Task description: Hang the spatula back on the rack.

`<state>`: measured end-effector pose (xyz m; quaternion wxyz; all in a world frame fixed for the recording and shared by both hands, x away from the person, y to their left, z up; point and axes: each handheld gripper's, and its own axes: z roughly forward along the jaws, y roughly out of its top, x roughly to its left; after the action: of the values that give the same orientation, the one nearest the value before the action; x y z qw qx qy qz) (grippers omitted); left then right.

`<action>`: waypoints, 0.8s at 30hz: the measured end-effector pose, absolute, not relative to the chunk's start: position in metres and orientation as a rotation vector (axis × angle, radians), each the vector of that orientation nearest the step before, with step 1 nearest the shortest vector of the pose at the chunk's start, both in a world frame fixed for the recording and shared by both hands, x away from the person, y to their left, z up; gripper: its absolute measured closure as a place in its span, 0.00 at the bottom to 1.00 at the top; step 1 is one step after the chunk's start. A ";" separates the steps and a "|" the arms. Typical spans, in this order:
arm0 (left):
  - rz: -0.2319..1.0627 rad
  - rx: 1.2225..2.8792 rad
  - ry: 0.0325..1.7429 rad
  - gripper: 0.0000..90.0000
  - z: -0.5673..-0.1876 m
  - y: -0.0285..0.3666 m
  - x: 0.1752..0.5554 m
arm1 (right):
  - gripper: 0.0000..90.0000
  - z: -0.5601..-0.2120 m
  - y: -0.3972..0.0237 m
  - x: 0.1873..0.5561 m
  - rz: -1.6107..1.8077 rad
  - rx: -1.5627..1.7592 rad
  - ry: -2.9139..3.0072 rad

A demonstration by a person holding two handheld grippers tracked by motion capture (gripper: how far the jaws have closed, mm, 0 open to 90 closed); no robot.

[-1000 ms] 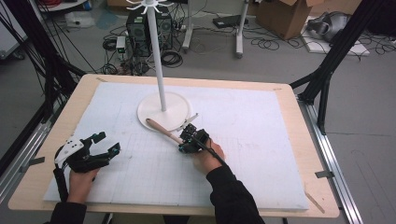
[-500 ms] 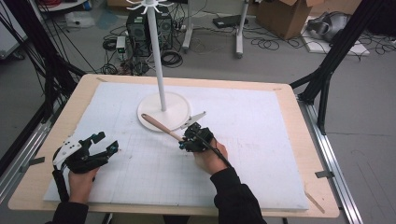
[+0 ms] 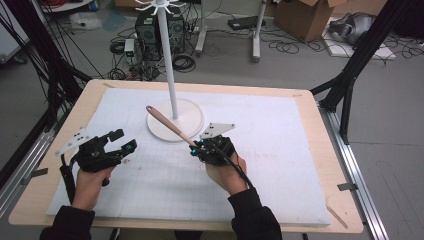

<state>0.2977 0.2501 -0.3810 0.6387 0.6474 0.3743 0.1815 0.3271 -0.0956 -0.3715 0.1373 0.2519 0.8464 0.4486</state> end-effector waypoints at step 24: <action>0.288 1.571 0.765 0.41 -0.349 0.148 0.330 | 0.87 -0.380 -0.104 0.299 1.532 0.735 2.249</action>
<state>0.3301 0.1480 -0.3487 0.6327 0.6869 0.3345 0.1261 0.2992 -0.1041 -0.3802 0.1610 0.2574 0.7874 0.5365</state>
